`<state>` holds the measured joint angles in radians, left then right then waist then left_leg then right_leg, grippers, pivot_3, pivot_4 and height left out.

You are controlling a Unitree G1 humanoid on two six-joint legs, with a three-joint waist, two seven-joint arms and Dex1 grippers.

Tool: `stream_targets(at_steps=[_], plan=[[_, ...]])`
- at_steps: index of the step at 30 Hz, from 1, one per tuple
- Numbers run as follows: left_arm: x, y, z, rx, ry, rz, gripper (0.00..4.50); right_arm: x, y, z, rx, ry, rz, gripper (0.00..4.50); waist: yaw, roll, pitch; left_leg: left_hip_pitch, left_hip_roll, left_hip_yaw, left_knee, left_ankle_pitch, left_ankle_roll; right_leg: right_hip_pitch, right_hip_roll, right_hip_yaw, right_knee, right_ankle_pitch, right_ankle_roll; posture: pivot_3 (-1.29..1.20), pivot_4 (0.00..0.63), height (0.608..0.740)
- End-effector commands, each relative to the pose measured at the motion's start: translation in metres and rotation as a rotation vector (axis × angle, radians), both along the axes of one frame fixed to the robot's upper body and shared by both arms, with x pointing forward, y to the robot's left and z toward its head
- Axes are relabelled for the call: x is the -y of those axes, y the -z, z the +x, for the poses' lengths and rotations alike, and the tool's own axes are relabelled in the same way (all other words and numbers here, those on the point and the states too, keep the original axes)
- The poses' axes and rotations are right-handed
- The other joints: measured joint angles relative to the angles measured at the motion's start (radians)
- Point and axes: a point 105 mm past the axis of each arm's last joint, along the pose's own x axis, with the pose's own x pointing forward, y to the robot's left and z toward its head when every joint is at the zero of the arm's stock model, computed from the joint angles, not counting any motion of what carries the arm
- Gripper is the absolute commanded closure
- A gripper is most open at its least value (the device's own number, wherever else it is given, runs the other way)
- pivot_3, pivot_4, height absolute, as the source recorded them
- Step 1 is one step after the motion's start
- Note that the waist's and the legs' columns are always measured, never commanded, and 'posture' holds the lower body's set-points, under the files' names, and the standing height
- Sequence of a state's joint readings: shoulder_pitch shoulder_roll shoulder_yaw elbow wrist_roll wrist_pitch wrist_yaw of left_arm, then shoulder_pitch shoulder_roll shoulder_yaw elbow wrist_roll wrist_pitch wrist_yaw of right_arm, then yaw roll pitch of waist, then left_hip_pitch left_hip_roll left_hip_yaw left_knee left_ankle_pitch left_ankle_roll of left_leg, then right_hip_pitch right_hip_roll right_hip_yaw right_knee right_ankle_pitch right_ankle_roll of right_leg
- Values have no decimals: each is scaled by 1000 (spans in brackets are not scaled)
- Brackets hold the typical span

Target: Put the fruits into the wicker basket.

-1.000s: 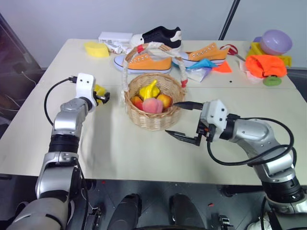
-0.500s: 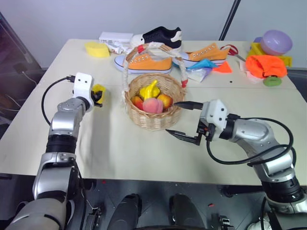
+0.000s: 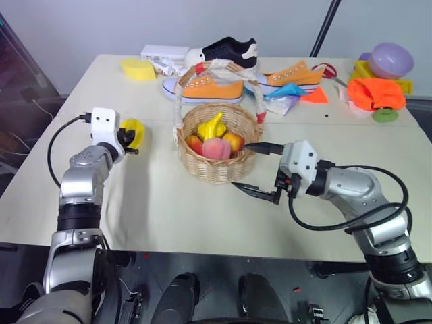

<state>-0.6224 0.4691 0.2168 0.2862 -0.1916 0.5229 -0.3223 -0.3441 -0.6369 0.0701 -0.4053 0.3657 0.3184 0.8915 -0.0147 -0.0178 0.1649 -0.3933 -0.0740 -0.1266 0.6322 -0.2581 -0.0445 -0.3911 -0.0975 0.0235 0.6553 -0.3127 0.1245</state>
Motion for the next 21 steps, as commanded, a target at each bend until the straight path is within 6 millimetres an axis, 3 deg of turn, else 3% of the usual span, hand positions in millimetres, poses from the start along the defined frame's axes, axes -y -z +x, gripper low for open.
stream_targets(at_steps=[1,4,7,17,20,21], plan=[[-5,-31,-10,109,26,-83,3224,2,-7,-1,35,-1,8,0,-3,0,0,0,0,0,0,0,0,0,0,0,0,0,0,0,150,740],[-1,-42,-22,143,98,-164,3224,5,-6,0,36,12,7,0,-3,0,0,0,1,0,0,0,0,0,0,0,0,0,0,0,150,740],[-13,-34,-29,104,62,-138,3224,5,-6,0,38,12,5,0,-1,0,0,0,0,0,0,0,0,0,0,0,0,0,0,0,150,740],[-17,-37,-30,154,42,-147,3224,2,-5,0,35,0,1,0,2,0,0,0,0,0,0,0,0,0,0,0,0,0,0,0,150,740],[-22,-38,-28,159,22,-122,2394,1,-5,0,34,-1,4,0,-1,0,0,0,0,0,0,0,0,0,0,0,0,0,0,0,150,740],[-24,-37,-25,155,21,-85,1896,1,-5,0,33,-1,5,0,-1,0,0,0,0,0,0,0,0,0,0,0,0,0,0,0,150,740]])
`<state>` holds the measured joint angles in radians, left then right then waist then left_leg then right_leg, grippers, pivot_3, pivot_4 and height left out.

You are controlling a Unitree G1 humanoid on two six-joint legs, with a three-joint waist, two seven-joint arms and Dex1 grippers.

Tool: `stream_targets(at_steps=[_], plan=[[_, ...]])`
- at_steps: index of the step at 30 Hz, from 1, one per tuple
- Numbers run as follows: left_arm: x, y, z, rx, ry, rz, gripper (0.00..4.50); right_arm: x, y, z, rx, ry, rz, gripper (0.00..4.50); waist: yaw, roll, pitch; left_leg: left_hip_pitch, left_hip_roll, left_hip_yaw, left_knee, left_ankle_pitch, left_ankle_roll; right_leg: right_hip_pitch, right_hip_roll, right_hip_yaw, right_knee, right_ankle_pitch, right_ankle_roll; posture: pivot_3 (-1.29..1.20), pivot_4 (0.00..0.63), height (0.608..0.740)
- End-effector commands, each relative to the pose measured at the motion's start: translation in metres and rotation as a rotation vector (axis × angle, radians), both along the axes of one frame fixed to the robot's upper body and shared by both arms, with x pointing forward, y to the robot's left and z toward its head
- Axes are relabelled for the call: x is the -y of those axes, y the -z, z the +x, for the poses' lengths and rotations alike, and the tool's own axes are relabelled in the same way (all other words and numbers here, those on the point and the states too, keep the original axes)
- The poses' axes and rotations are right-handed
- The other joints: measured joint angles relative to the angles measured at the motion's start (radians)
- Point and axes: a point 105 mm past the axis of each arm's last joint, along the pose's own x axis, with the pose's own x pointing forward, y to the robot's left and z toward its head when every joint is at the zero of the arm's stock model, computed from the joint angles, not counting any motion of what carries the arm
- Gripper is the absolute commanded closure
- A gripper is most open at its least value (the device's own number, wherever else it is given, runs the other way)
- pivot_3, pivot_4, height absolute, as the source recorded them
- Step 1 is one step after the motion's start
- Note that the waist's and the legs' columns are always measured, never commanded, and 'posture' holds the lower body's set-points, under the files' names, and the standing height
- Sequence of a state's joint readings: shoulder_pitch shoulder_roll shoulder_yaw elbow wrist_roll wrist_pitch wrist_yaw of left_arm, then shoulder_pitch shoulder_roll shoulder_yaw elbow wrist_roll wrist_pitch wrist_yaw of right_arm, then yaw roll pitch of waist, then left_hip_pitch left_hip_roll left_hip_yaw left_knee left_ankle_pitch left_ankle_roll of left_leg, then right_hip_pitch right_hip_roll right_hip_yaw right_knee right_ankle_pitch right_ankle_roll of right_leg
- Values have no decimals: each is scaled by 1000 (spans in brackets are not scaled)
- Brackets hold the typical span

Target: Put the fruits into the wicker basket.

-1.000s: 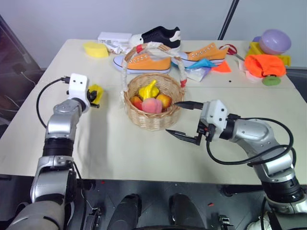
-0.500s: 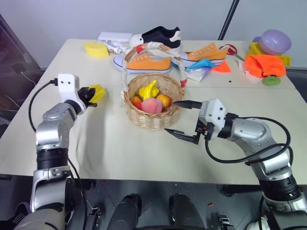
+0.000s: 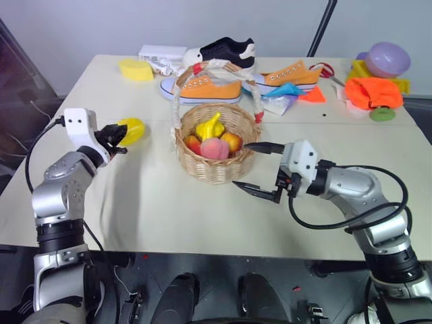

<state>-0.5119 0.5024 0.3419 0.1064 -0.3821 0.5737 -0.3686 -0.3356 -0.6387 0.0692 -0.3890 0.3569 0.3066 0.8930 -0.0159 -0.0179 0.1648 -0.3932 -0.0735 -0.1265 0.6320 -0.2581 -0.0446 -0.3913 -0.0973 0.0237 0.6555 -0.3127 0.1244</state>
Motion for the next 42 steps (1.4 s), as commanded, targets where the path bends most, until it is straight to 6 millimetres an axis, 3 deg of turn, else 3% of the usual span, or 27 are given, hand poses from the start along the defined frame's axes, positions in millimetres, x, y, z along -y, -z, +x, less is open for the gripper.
stream_targets(at_steps=[1,4,13,23,31,34,39,42], plan=[[-12,-15,4,48,-34,97,1470,-3,-9,-3,39,-15,13,0,1,0,0,0,0,0,0,0,0,0,0,0,0,0,0,0,150,740],[-17,-11,13,17,-23,164,15,-5,-7,-3,38,-18,11,0,3,0,0,0,0,0,0,0,0,0,0,0,0,0,0,0,150,740],[4,-6,48,-54,175,334,15,-10,-10,-1,39,-24,23,0,3,0,0,0,-1,0,0,0,0,0,0,-1,0,0,0,0,150,740],[15,13,62,-236,258,462,15,-4,-10,1,39,13,28,0,-5,0,0,-1,-1,1,0,0,0,-2,0,-1,3,0,0,0,150,740],[5,14,62,-254,229,520,15,-5,-8,0,35,19,37,0,-6,0,0,0,-1,2,1,0,0,-3,0,-1,6,0,0,0,150,740],[-8,3,62,-211,162,483,15,-6,-8,-1,33,16,38,0,-6,0,0,0,-1,3,1,0,0,-3,0,-1,7,0,0,0,150,740],[-11,-16,61,-148,146,474,15,-7,-4,-2,29,4,21,0,-5,0,0,0,0,3,1,0,1,-4,0,-1,7,0,0,0,150,740],[-10,-16,61,-163,157,437,15,-8,-3,-3,33,-7,14,0,-3,0,0,-1,0,3,2,0,0,-4,0,-1,7,0,0,0,150,740]])
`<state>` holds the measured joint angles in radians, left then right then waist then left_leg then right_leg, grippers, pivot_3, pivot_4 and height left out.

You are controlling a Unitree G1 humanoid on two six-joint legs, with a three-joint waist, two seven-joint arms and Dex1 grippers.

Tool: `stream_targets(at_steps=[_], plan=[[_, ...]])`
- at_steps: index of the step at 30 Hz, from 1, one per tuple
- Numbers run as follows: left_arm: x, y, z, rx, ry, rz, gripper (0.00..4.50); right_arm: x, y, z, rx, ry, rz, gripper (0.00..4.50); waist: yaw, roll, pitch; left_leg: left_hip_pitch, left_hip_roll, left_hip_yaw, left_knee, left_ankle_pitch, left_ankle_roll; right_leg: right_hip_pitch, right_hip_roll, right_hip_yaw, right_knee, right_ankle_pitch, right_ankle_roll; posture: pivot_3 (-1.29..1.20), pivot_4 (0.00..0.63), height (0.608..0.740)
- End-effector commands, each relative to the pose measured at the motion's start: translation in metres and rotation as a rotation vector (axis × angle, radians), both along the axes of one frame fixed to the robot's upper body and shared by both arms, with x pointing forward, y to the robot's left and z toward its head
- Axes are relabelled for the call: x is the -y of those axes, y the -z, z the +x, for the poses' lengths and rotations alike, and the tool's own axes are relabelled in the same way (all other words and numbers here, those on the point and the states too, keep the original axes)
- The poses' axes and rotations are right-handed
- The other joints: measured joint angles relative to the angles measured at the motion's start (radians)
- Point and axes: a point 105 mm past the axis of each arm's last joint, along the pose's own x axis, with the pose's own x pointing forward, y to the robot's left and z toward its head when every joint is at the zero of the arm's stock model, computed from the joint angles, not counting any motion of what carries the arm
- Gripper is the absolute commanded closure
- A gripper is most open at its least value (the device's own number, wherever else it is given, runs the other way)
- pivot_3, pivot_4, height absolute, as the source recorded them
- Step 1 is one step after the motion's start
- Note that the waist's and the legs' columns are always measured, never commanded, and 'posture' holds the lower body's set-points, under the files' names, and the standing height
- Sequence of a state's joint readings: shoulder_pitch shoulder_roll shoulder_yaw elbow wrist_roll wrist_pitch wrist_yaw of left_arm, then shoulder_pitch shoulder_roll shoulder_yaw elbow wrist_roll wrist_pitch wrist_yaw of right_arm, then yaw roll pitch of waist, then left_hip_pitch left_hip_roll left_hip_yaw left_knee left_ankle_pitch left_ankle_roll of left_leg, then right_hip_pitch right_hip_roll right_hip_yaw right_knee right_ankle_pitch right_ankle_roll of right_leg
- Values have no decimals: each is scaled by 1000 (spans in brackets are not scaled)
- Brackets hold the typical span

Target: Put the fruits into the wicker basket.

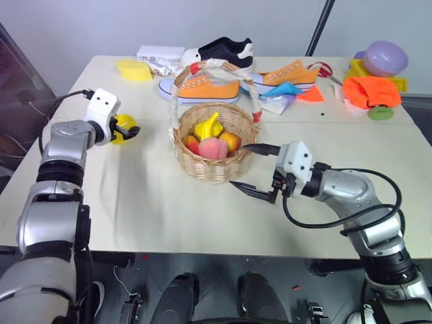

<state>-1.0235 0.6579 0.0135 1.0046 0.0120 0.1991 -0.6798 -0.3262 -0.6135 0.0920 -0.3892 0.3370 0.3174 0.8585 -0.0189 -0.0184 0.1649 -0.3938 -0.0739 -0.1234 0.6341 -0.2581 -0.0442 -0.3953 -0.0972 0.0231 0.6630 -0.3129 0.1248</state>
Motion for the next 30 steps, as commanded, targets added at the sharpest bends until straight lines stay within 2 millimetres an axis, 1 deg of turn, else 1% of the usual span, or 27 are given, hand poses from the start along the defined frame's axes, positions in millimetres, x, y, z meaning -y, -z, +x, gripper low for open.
stream_targets(at_steps=[1,3,4,6,8,12,19,20,22,25,26,27,28,30], plan=[[-3,-22,1,56,-10,-49,15,-4,-10,-5,51,-30,4,0,0,0,0,0,0,0,0,0,0,0,0,0,0,0,0,0,150,740],[-5,-14,-2,31,2,21,15,-4,-10,-4,52,-30,5,0,0,0,0,0,0,0,0,0,0,0,0,0,0,0,0,0,150,740],[-5,-10,-3,15,0,5,15,-4,-11,-4,52,-29,5,0,0,0,0,0,0,0,0,0,0,0,0,0,0,0,0,0,150,740],[-7,7,-6,-23,-11,-16,15,-3,-10,-3,53,-26,2,0,-3,0,0,0,0,0,0,0,0,0,0,0,0,0,0,0,150,740],[-8,17,-7,-44,-19,-24,15,-3,-10,-3,54,-25,1,0,-3,0,0,0,0,1,0,0,0,-1,0,0,1,0,0,0,150,740],[1,17,-4,-27,-7,-32,15,-3,-10,-3,55,-24,-1,0,1,0,0,0,0,1,0,0,0,-1,0,0,1,0,0,0,150,740],[4,20,-1,-28,-27,-48,15,-1,-9,-3,60,-16,-8,0,1,-1,0,0,0,2,1,0,0,0,0,0,1,0,0,0,150,740],[4,21,-1,-26,-32,-62,251,-1,-9,-3,61,-15,-9,0,1,-1,0,0,0,2,1,0,0,0,0,0,1,0,0,0,150,740],[5,21,0,-25,-39,-71,859,-1,-9,-3,62,-14,-9,0,2,-1,0,0,0,2,1,0,0,0,0,0,1,0,0,0,150,740],[13,24,-1,-42,-8,-117,2319,-1,-8,-3,63,-18,-16,0,2,-1,0,0,0,2,2,0,0,0,0,0,2,0,0,0,150,740],[14,25,-2,-45,1,-101,2746,-1,-7,-3,64,-18,-19,0,3,-1,0,0,0,2,3,0,1,0,0,0,2,0,0,0,150,740],[13,24,-1,-38,-5,-93,3073,-1,-7,-3,64,-18,-21,0,3,-1,0,0,0,2,3,0,1,0,0,0,2,0,0,0,150,740],[11,22,-1,-30,-14,-81,3324,-1,-7,-4,64,-19,-20,0,4,-1,0,0,0,2,3,-1,1,0,0,0,2,0,0,0,150,740],[9,19,-2,-21,-17,-91,3324,-1,-7,-4,64,-20,-20,0,2,-1,0,0,0,2,4,-1,2,1,0,0,2,0,0,0,150,740]])
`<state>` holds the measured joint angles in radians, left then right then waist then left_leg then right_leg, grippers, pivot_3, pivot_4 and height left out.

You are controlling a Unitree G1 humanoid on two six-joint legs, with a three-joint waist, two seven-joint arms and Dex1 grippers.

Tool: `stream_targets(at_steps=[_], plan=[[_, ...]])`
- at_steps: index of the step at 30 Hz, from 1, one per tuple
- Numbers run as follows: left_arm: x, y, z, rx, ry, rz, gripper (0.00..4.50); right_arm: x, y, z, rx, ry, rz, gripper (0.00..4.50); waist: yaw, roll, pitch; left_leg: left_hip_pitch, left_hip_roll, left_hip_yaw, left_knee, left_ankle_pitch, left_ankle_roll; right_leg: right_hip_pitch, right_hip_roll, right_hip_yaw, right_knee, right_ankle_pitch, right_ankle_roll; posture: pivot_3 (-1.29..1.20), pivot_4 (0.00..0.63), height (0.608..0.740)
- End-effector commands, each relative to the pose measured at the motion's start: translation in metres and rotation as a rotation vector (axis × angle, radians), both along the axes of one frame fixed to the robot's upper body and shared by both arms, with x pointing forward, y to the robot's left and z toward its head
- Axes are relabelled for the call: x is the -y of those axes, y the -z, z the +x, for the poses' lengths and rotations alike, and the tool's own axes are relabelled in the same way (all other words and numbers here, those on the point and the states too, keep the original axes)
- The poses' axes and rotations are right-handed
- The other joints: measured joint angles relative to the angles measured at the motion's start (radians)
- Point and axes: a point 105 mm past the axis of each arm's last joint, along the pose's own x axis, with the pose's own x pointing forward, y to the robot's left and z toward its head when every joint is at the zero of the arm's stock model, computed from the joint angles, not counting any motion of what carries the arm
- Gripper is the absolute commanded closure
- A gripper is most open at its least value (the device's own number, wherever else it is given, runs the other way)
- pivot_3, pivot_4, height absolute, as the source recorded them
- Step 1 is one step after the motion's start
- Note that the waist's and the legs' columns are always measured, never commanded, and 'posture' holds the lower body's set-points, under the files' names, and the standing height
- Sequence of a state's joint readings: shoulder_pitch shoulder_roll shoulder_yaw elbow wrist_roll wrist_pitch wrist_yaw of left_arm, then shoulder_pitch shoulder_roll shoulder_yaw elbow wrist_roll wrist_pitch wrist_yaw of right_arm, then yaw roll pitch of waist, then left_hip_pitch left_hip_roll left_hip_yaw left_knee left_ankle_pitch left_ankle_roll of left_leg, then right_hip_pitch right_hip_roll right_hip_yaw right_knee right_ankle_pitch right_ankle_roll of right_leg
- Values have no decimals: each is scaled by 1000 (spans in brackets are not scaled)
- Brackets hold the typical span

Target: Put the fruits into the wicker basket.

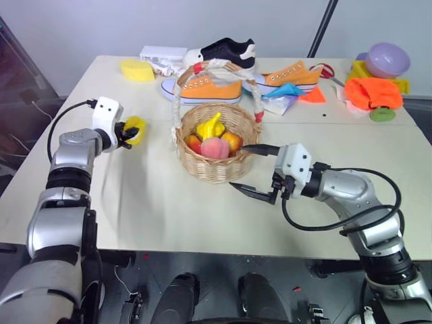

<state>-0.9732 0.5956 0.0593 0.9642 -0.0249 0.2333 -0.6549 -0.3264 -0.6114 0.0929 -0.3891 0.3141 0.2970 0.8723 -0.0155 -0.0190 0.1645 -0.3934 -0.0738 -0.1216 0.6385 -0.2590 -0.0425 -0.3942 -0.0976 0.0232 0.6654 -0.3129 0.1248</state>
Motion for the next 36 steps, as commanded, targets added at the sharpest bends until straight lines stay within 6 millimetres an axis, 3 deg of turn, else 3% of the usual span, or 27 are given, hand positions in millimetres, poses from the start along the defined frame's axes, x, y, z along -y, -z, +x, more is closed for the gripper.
stream_targets(at_steps=[1,8,13,16,20,24,28,31,34,36], plan=[[-7,-1,-3,-3,-20,-7,3324,0,-7,-2,42,-10,-3,0,-5,0,0,0,0,0,1,0,1,0,0,0,0,0,0,0,150,740],[-14,-9,-5,32,-53,-34,3324,0,-8,-2,45,-11,-2,0,-5,0,0,0,0,0,2,-1,1,0,0,0,2,0,0,0,150,740],[-6,-23,-10,48,-20,-146,3324,0,-8,-2,43,-14,-2,0,-5,0,0,0,0,0,3,-1,1,0,0,0,2,0,0,0,150,740],[-3,-47,-22,96,32,-265,3324,1,-8,-2,43,-11,0,0,-5,0,0,-1,1,0,4,-1,1,-1,0,0,2,0,0,0,150,740],[-8,-60,-45,96,66,-354,3324,2,-7,-2,41,-8,1,0,-10,0,0,-3,1,-1,5,0,1,-2,0,1,2,0,0,0,150,740],[-19,-50,-59,63,38,-355,3324,1,-6,-1,39,-12,3,0,-4,0,0,-3,1,-1,5,0,1,-2,0,1,2,0,0,0,150,740],[-15,-53,-59,110,49,-361,3324,-1,-7,0,41,-18,7,0,4,0,0,-3,1,-1,6,-1,1,-1,0,0,2,0,0,0,150,740],[-13,-55,-53,156,45,-309,2450,-2,-8,1,39,-23,8,0,3,0,0,-4,0,-1,7,-1,1,-1,0,0,1,0,0,0,150,740],[-18,-57,-44,224,34,-117,962,-3,-8,1,39,-26,11,0,3,0,0,-3,1,-1,6,-1,1,-1,0,0,1,0,0,0,150,740],[-19,-54,-36,214,51,-115,21,-4,-8,1,38,-26,13,0,2,0,0,-3,1,-1,6,0,0,-1,0,0,1,0,0,0,150,740]])
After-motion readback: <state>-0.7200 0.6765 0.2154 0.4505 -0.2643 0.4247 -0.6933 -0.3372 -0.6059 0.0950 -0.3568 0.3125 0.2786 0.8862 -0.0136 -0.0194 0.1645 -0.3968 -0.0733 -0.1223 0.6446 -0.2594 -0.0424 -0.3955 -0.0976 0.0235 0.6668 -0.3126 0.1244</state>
